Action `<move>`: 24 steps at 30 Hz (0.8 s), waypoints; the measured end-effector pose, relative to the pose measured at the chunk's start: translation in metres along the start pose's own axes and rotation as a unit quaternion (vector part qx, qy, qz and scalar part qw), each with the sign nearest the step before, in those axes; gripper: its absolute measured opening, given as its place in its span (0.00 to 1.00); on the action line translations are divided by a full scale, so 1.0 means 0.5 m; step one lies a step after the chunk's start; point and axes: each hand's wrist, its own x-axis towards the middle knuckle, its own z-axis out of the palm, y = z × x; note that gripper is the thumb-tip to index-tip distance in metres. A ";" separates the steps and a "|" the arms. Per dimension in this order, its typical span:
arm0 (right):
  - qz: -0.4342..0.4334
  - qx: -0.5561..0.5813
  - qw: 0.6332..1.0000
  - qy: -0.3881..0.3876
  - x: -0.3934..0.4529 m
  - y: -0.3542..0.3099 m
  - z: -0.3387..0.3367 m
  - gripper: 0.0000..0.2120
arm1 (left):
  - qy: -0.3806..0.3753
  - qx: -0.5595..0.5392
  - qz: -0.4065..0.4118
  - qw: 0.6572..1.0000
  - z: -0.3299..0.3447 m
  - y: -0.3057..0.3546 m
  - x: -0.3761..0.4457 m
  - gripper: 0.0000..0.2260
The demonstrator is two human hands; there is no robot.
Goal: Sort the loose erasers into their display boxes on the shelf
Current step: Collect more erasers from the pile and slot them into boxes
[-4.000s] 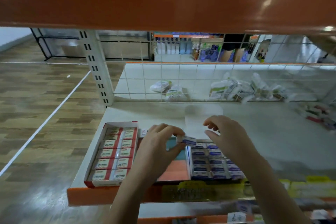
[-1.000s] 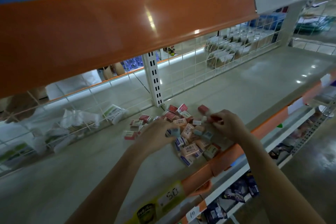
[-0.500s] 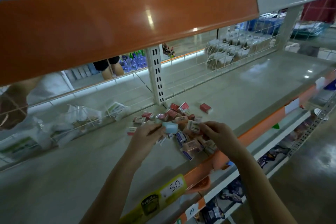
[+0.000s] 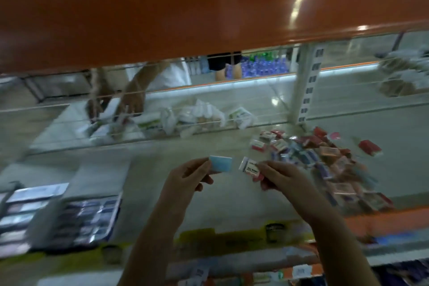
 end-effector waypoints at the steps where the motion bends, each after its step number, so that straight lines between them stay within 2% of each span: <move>1: 0.000 -0.005 1.000 -0.018 0.009 -0.006 0.029 0.11 | 0.017 -0.001 0.009 1.000 -0.030 0.002 -0.009 0.07; 11: -0.048 -0.089 0.982 -0.161 0.060 -0.058 0.317 0.09 | 0.071 0.148 0.033 0.986 -0.338 -0.002 -0.075 0.06; 17: -0.077 -0.124 0.967 -0.211 0.081 -0.097 0.498 0.10 | 0.081 0.121 0.003 0.989 -0.516 -0.006 -0.100 0.05; 24: -0.115 -0.178 0.948 -0.239 0.112 -0.138 0.668 0.10 | 0.101 0.097 0.020 0.990 -0.694 -0.010 -0.095 0.05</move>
